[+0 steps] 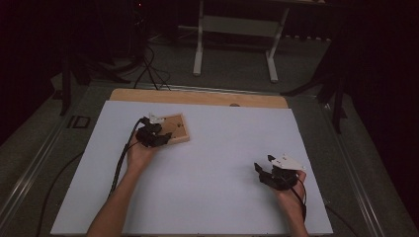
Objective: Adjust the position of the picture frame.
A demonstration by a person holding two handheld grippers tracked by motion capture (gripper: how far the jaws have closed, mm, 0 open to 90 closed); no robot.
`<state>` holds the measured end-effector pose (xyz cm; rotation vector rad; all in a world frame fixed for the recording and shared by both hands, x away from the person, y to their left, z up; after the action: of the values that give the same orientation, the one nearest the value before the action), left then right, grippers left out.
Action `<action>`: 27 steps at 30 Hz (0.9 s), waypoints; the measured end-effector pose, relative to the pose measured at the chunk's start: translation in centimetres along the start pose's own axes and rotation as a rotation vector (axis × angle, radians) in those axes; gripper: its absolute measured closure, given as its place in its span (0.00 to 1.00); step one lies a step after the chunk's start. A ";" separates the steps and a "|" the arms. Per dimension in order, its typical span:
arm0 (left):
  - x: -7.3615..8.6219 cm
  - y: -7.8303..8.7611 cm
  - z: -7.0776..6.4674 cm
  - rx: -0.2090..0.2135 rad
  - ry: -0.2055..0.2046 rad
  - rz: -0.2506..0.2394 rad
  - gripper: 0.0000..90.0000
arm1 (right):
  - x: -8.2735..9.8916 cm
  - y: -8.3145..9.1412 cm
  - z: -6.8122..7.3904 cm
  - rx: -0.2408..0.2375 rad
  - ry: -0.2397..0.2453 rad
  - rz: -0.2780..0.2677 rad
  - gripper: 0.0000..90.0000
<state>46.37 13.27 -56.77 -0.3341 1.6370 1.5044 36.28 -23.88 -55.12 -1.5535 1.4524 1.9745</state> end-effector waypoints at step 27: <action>-0.5 0.4 -4.8 0.099 -0.125 -0.016 0.57 | 0.0 0.0 0.0 -0.005 0.003 -0.002 0.44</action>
<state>44.45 8.83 -56.66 -0.1941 1.5988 1.3991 36.28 -23.82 -55.10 -1.5599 1.4472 1.9768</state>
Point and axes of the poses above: each handheld gripper's, and its own axes: y roughly backward along the jaws, x roughly out of its underside, z roughly to its left, the point moved 8 cm from there along -y, roughly forward along the jaws, and after that the axes turned 7 degrees about -x, right-handed, at the moved point
